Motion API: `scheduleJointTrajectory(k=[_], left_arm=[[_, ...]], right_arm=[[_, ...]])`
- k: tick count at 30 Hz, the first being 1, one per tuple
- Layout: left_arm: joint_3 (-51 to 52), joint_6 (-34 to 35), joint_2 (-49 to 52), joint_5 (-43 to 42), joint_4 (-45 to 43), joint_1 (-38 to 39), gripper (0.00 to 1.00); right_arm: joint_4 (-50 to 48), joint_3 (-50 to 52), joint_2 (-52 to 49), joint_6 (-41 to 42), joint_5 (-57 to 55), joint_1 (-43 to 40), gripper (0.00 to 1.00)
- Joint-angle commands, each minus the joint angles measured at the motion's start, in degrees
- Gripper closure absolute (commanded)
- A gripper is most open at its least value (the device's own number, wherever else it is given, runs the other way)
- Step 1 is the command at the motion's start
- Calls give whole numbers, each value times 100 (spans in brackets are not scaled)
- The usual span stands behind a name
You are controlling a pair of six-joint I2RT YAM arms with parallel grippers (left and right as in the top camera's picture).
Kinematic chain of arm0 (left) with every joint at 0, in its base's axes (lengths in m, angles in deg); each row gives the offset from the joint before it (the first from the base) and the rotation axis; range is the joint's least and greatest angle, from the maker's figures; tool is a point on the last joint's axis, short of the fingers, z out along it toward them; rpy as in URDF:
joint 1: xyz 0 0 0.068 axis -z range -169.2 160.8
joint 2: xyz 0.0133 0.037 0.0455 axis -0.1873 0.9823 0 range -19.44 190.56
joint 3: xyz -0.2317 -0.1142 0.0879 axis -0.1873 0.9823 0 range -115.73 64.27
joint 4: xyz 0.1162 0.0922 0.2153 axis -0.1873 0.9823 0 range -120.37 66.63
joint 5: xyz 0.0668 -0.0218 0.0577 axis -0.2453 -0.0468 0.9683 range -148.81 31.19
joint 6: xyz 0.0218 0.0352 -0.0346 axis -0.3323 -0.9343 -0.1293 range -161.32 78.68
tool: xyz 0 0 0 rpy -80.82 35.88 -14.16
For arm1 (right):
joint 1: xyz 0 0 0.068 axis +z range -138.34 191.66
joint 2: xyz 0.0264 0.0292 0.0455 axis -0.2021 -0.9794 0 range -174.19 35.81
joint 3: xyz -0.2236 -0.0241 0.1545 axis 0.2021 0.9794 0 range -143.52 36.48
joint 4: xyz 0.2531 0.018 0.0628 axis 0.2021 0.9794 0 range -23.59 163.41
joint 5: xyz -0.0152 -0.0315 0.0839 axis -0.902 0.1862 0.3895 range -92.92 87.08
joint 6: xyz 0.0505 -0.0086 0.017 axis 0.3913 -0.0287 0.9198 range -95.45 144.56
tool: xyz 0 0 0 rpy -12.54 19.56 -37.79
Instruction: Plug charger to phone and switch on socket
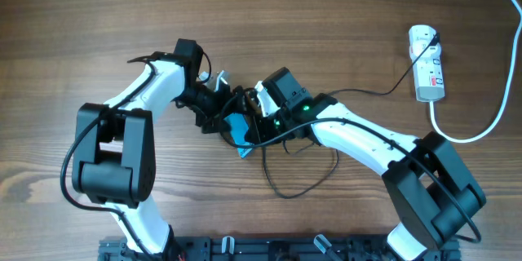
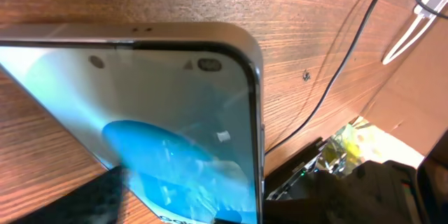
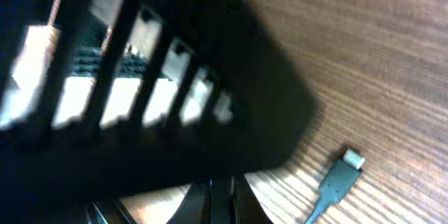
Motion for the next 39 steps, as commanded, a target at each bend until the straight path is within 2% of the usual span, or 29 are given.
scheduleJointTrajectory(k=[1,3,6,7,9,13,20,22,26,31,34,39], left_arm=[[-79,-31,-164,-52,-7,-85,0],[-79,-127,-345,-247,13,-323,0],[-79,-590,-846,-1266,-118,-743,3],[-79,-588,-1073,-1567,-267,-920,3],[-79,-588,-1414,-2087,-546,-1182,3],[-79,-584,-1915,-2949,-1106,-1480,8],[-79,-557,-2177,-2990,-1342,-1565,10],[-79,-442,-2188,-3010,-1305,-1565,9],[-79,-435,-2188,-3585,-1307,-1565,9],[-79,-435,-2186,-3526,-1309,-1637,9],[-79,-424,-2186,-3045,-1314,-1639,15],[-76,444,-2186,-2697,-1703,-1639,21]], right_arm=[[-160,-125,-37,15,42,-138,96],[-208,-151,4,15,428,-385,96],[-603,-151,66,31,1832,-804,96],[-992,-149,63,286,2669,-975,96],[-1626,-149,61,896,3379,-1143,96],[-2920,-149,61,1985,3805,-1226,96],[-5639,-149,61,3849,4297,-1228,96],[-5829,-149,61,3912,4140,-1314,96],[-5838,-149,61,3908,3897,-1753,96],[-5838,-149,61,3901,4559,-2240,96],[-5838,-140,61,3895,4758,-2210,96],[-5840,-131,61,3829,4597,-1729,96]])
